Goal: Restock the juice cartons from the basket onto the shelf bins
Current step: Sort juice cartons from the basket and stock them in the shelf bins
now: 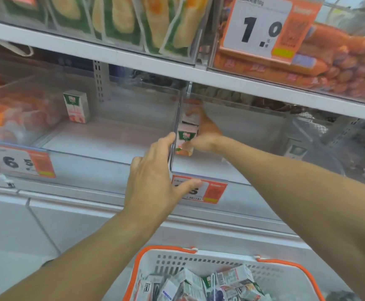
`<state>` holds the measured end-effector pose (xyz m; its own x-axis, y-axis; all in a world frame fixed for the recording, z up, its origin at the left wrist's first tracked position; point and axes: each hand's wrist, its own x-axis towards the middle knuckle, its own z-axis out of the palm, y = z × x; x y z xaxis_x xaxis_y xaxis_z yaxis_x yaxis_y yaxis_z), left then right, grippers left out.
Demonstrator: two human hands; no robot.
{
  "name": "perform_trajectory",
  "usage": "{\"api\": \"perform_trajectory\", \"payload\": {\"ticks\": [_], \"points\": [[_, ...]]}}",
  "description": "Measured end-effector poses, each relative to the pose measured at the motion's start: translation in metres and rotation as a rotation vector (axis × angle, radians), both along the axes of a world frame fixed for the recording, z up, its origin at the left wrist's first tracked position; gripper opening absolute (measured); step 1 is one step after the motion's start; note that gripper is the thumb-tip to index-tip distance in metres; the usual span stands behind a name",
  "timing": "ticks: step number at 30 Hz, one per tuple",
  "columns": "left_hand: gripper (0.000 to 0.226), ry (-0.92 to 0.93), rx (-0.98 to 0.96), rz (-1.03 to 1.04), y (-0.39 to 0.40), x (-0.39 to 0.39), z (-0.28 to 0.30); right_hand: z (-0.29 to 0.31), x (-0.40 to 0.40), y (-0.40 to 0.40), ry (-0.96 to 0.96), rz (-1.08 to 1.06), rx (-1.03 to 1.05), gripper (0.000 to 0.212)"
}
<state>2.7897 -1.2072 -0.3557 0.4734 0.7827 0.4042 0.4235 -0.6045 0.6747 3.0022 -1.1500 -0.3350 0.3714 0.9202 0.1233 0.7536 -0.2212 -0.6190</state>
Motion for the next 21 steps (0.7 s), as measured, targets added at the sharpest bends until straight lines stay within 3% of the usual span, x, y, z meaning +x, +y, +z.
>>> {"api": "perform_trajectory", "payload": {"ticks": [3, 8, 12, 15, 18, 21], "points": [[0.104, -0.034, -0.021, -0.009, 0.002, 0.0, -0.003, -0.015, -0.004, 0.007, 0.022, -0.112, -0.004, 0.073], [0.104, -0.051, -0.032, -0.017, 0.005, 0.001, -0.006, -0.023, 0.003, 0.006, 0.215, -0.157, 0.029, 0.097], [0.104, -0.049, -0.023, -0.013, 0.004, 0.002, -0.008, -0.025, 0.007, 0.004, 0.325, -0.179, 0.026, 0.096], [0.105, -0.032, -0.013, -0.001, 0.004, 0.003, -0.01, -0.025, 0.009, 0.004, 0.237, -0.216, -0.004, 0.086], [0.104, -0.014, 0.005, 0.005, 0.003, 0.0, -0.012, -0.021, 0.014, 0.003, 0.216, -0.18, -0.12, 0.096], [0.102, -0.011, 0.032, -0.004, 0.002, -0.002, -0.013, 0.004, 0.024, -0.013, 0.031, -0.151, -0.259, 0.105]]}}
